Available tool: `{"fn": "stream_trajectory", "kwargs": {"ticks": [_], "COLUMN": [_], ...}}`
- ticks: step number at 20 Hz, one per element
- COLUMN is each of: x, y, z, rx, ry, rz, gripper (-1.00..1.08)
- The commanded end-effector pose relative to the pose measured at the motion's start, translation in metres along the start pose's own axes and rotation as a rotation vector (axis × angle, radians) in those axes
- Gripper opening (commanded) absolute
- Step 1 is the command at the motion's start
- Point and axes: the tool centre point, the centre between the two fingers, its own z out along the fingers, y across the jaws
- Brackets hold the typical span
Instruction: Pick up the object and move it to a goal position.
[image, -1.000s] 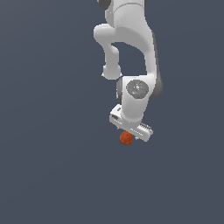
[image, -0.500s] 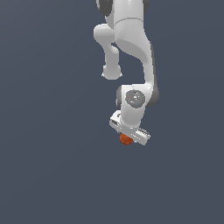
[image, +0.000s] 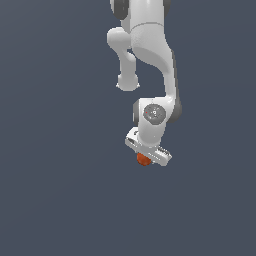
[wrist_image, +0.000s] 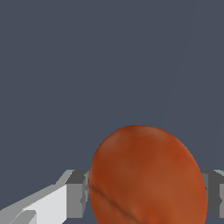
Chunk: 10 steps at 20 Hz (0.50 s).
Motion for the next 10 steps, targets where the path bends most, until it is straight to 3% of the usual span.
{"fn": "stream_trajectory", "kwargs": {"ticks": [1, 10], "x": [0.0004, 0.0095], "y": [0.0004, 0.0046], "z": [0.0004, -0.0094], "rx": [0.000, 0.000], "ry": [0.000, 0.000], "rz": [0.001, 0.000], "gripper": [-1.00, -1.00]}}
